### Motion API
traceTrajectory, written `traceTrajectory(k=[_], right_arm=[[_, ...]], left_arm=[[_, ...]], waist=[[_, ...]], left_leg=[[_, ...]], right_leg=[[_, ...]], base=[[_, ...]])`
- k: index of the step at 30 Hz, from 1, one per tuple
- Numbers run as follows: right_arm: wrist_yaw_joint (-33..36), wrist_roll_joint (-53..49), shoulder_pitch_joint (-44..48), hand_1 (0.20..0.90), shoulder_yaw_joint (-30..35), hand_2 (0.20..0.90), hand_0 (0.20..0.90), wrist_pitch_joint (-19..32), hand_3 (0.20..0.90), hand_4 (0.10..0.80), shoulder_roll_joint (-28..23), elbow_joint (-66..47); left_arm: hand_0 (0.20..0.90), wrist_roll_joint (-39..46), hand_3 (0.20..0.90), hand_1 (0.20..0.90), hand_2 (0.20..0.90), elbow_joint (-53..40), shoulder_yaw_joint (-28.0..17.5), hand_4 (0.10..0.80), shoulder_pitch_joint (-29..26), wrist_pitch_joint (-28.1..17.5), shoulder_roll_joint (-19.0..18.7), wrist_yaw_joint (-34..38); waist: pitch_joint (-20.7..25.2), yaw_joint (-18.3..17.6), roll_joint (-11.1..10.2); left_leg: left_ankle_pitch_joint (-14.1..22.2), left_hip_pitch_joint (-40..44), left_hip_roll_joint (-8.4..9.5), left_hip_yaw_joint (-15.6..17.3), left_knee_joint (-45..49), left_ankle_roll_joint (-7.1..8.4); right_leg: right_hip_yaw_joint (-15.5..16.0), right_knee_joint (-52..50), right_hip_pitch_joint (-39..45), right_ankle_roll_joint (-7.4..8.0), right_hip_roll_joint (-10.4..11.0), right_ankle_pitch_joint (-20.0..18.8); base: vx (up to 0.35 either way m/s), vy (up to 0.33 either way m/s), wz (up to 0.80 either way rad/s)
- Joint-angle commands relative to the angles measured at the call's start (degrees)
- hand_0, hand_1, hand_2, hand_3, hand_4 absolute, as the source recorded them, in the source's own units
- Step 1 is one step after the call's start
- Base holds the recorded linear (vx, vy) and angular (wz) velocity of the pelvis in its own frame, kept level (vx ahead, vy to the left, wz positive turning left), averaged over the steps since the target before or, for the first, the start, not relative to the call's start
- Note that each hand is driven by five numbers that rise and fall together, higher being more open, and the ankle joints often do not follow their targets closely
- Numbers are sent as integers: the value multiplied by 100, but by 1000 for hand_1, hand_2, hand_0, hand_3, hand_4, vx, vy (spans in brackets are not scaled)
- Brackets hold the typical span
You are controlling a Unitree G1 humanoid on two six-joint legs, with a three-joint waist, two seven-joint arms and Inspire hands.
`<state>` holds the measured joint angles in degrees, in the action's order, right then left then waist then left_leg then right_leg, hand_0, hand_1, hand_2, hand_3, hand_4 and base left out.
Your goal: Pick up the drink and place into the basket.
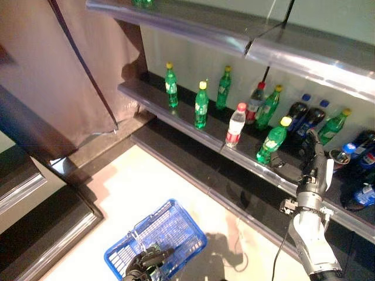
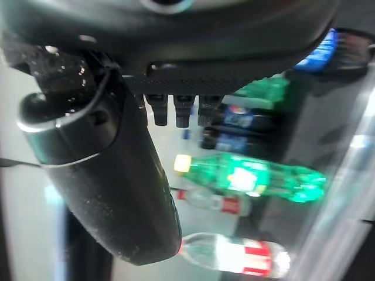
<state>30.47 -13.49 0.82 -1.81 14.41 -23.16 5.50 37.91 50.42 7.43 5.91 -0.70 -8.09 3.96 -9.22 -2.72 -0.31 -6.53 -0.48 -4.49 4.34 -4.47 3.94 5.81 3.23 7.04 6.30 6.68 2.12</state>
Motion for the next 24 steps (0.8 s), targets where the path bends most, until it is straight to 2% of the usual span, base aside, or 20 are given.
traceTrajectory(k=[1,7,14,24], right_arm=[[289,102,1245,900,201,900,900,725,900,800,-228,-220],[793,-71,1958,900,37,900,900,826,900,800,-359,-28],[1480,-146,2758,900,81,900,900,993,900,800,-550,148],[2786,-235,3452,900,341,900,900,697,900,800,-757,233]], left_arm=[[300,-261,200,300,300,-154,409,100,-41,-82,-271,180],[300,-53,200,300,300,-406,604,100,-330,-89,-393,314],[300,194,200,300,300,-604,829,100,-515,-195,-524,364],[300,384,200,300,300,-691,982,100,-562,-230,-657,227]], waist=[[-507,399,-15],[-1089,472,59],[-1518,554,206],[-1708,589,349]], left_leg=[[516,-329,-86,36,857,-120],[492,-885,-54,-89,1228,-99],[427,-1350,-37,-192,1415,-66],[365,-1534,-40,-209,1481,-15]], right_leg=[[72,-523,-853,-71,226,-537],[70,-710,-1201,-88,252,-526],[81,-819,-1560,-97,280,-543],[78,-802,-1654,-138,282,-553]], base=[[-180,-30,6],[-97,-29,2],[-74,-17,1],[-18,2,-3]])
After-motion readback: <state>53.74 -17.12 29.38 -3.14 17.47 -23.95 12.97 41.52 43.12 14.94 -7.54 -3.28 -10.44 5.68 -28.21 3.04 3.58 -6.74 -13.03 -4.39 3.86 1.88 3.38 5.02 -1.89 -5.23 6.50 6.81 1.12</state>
